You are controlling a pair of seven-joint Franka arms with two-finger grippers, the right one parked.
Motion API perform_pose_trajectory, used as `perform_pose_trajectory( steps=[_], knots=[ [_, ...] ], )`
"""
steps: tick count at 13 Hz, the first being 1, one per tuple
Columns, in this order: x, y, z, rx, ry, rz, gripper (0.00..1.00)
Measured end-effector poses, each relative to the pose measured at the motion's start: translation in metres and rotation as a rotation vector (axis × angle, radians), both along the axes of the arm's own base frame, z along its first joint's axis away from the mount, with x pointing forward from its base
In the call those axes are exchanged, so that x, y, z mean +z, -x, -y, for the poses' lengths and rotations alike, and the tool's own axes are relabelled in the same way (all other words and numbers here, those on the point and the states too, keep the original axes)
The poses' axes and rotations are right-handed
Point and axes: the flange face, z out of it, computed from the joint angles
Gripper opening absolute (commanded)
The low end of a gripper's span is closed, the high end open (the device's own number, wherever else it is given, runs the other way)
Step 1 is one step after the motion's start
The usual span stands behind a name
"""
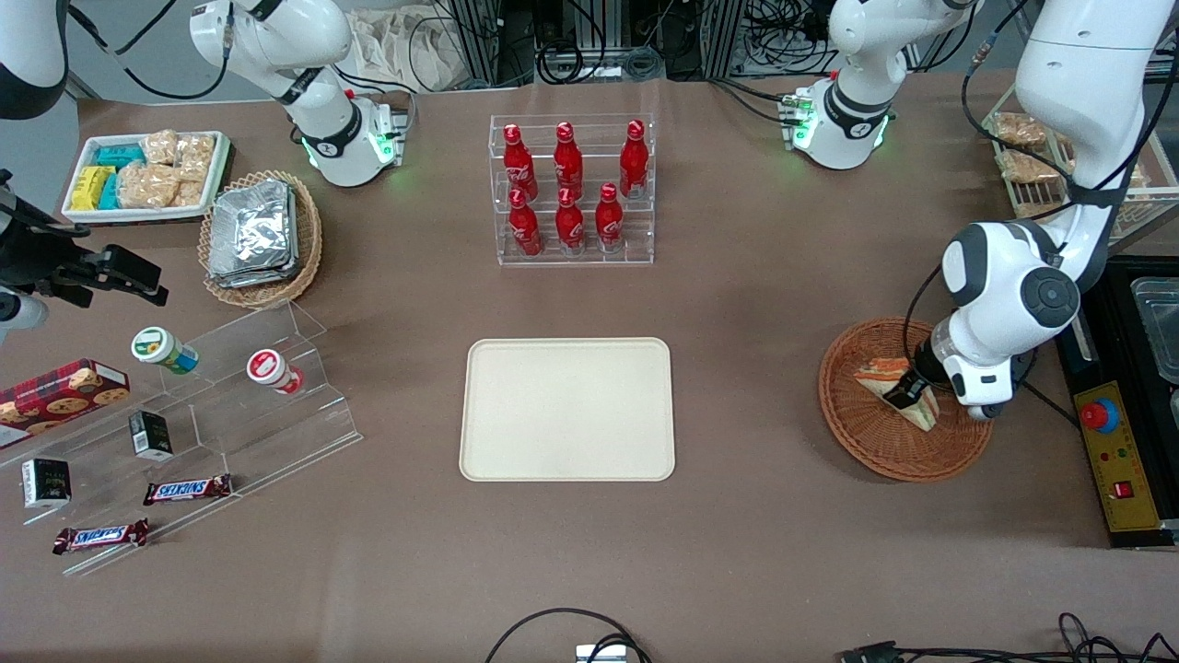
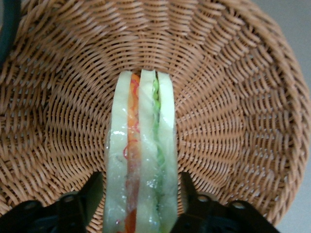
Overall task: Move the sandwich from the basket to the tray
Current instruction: 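Close the left gripper on the sandwich and lift it from the basket, then carry the held sandwich over to the cream tray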
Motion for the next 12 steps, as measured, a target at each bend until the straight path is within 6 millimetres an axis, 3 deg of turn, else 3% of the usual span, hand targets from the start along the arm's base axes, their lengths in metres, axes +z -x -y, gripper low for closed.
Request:
perform_pose_trajectory(
  steps=[4,6,9,12],
  knots=[
    [0.022,-0.019,-0.002,0.036,-0.002,0.018,0.00],
    [0.047,-0.034,-0.004,0.036,-0.008,-0.020,0.00],
    [0.114,-0.063,0.008,0.010,-0.019,-0.076,0.00],
    [0.199,-0.085,0.070,-0.106,-0.066,-0.037,0.00]
  ],
)
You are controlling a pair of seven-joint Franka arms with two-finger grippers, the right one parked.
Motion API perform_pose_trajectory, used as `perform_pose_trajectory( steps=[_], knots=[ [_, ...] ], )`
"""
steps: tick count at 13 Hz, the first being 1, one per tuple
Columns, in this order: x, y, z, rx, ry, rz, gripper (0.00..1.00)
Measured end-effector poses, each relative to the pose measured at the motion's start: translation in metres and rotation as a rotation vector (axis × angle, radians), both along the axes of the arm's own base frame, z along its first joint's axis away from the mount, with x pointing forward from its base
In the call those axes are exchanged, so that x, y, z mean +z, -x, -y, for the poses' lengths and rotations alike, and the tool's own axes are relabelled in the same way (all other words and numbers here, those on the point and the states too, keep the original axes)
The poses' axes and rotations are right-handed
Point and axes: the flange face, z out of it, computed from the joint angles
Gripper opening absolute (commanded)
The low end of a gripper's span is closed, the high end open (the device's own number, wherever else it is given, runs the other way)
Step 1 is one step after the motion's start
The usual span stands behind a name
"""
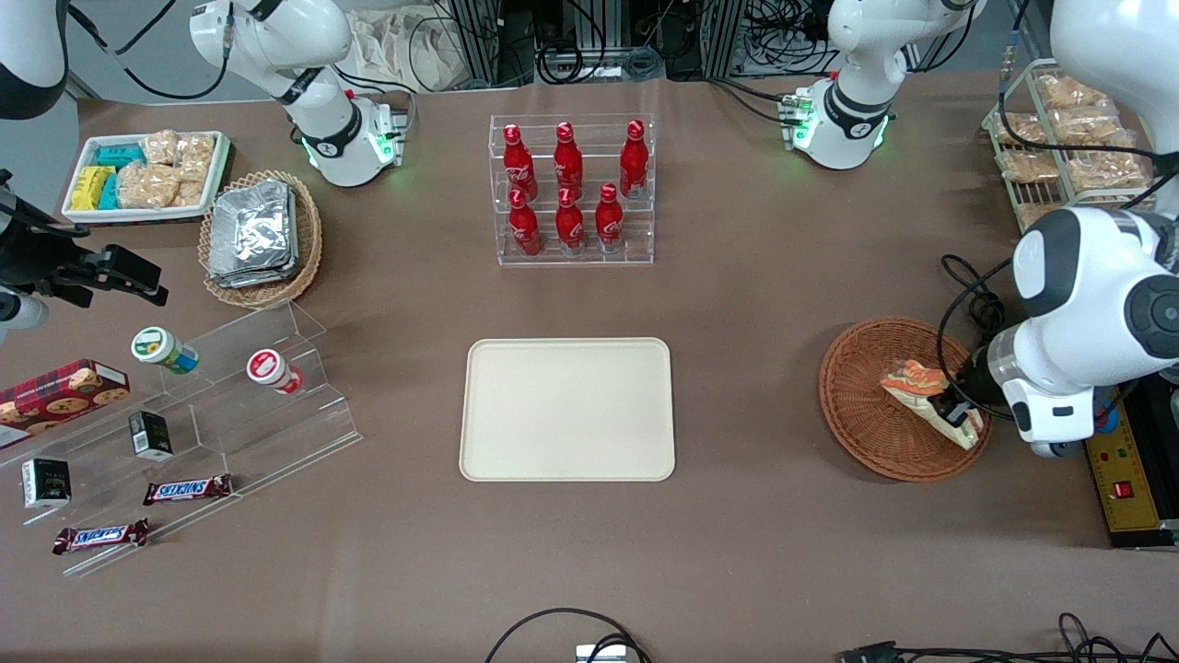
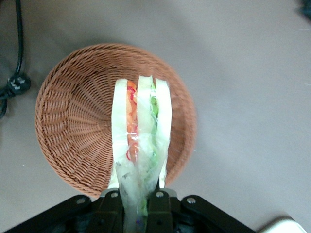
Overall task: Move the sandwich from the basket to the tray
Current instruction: 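Carry the held sandwich over to the cream tray, then lower the sandwich onto the tray and open the left gripper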
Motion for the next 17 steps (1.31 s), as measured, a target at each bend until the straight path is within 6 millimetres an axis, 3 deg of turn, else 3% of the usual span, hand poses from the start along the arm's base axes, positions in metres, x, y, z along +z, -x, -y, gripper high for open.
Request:
perform_pose_trajectory(
  steps=[2,4,7,8,12,17],
  knots=[
    [0.037,-0.004,0.064,-0.094,0.011,0.067,0.04],
    [0.042,0.006,0.134,-0.219,0.030,0.083,0.06],
    [0.003,0.030,0.250,-0.407,0.052,0.040,0.00],
    [-0.015,0.034,0.274,-0.464,0.054,0.022,0.00],
    [-0.084,0.044,0.319,-0.672,0.068,-0.059,0.00],
    [-0.182,0.064,0.372,-0.786,0.049,-0.057,0.00]
  ],
)
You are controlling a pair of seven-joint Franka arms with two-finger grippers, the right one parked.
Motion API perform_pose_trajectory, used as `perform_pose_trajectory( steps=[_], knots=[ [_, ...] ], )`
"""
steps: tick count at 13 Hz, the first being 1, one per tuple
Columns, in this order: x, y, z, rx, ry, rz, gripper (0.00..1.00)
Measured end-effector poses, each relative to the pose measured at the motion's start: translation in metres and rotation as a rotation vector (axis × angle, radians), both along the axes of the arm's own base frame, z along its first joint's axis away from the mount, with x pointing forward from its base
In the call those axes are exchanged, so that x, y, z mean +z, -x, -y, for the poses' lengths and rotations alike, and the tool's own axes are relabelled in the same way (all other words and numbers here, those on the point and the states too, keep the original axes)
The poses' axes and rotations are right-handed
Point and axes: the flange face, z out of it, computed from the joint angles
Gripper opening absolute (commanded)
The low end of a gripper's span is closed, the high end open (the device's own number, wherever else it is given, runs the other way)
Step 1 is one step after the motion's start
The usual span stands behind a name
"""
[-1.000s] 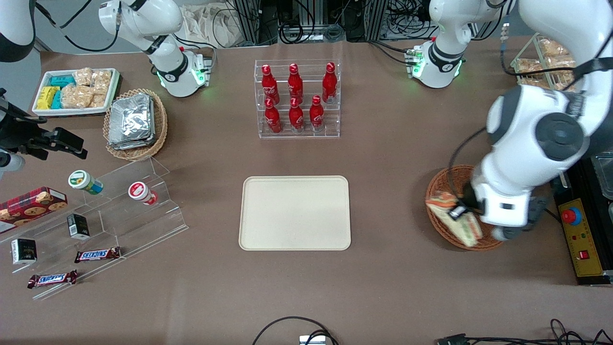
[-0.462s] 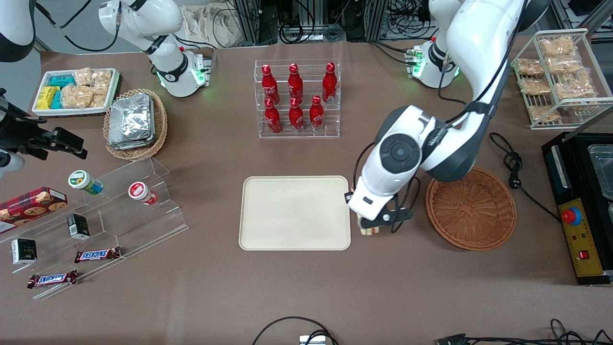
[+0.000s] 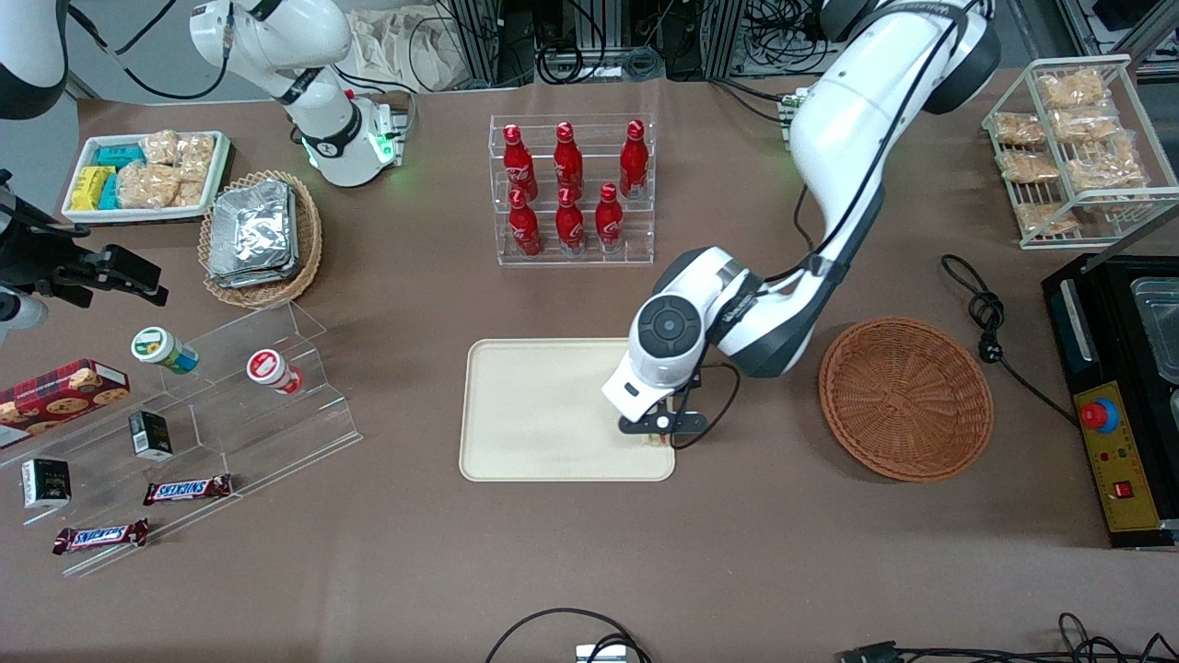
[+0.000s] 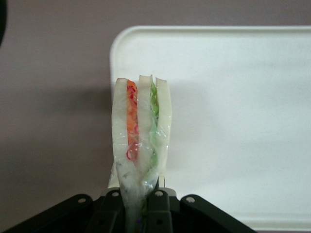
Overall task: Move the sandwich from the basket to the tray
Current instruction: 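Lower the sandwich onto the tray and open the left gripper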
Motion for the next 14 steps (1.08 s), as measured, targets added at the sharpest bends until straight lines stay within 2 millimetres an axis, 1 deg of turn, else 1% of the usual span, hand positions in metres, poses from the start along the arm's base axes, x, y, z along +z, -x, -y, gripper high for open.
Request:
perform_pose_trajectory(
  steps=[1,2,3,4,5,6,7,8,9,10,11,12,14],
  knots=[
    [-0.014,0.004,0.007,-0.010,0.002,-0.006,0.09],
    [-0.025,0.008,0.011,-0.018,-0.002,-0.016,0.99],
    [-0.031,0.009,0.014,-0.021,-0.004,-0.021,1.00],
    [-0.030,0.008,0.014,-0.020,-0.002,-0.018,1.00],
    [-0.024,0.004,0.013,-0.015,0.003,-0.007,1.00],
    [-0.015,-0.002,0.012,-0.009,0.010,0.010,1.00],
    [-0.002,-0.008,0.011,-0.002,0.018,0.031,1.00],
    [0.015,-0.013,0.008,0.005,0.020,0.046,1.00],
    [0.036,-0.017,0.000,0.016,0.007,0.051,1.00],
    [0.056,-0.021,-0.013,0.030,-0.020,0.043,1.00],
    [0.077,-0.023,-0.033,0.050,-0.063,0.017,1.00],
    [0.097,-0.025,-0.057,0.079,-0.102,-0.020,1.00],
    [0.134,-0.030,-0.111,0.126,-0.101,-0.065,1.00]
  ],
)
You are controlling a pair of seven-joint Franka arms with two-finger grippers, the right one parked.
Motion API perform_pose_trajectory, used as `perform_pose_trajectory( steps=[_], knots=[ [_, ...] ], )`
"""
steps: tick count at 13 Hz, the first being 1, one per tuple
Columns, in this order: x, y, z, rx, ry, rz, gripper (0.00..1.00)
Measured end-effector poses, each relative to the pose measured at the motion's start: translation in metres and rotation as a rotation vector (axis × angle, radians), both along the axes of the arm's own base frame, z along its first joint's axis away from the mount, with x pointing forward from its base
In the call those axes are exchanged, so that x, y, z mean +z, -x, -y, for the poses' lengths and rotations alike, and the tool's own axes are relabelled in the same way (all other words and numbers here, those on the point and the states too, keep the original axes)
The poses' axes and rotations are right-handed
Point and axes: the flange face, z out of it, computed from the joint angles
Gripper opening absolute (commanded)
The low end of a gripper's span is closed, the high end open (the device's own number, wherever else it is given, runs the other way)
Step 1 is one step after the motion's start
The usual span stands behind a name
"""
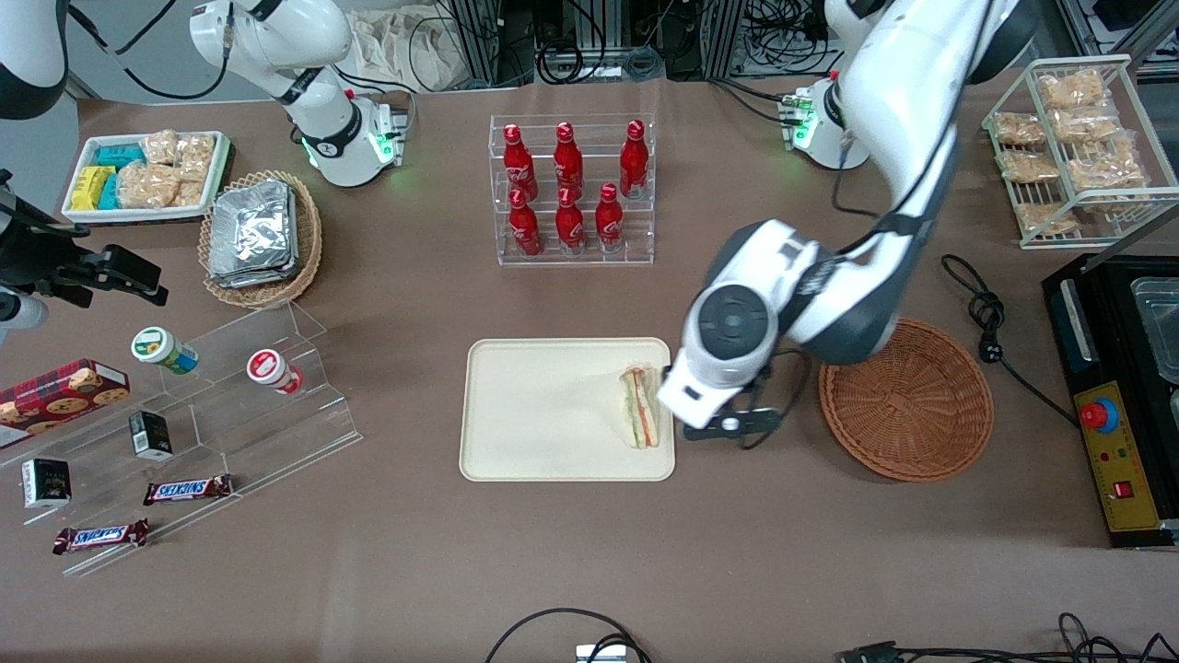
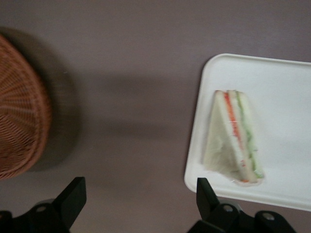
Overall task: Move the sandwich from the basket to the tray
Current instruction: 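Lower the sandwich onto the tray and open the left gripper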
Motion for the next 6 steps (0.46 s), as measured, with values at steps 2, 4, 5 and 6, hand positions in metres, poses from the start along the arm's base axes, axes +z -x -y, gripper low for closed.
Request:
perform_pose_trajectory(
  steps=[2,4,5,6],
  knots=[
    [0.035,0.011,-0.051,-0.006,0.028,-0.014,1.00],
    [0.064,0.042,-0.088,-0.032,0.019,-0.005,1.00],
    [0.075,0.060,-0.104,-0.048,0.020,0.004,1.00],
    [0.083,0.077,-0.121,-0.064,0.019,0.015,1.00]
  ],
)
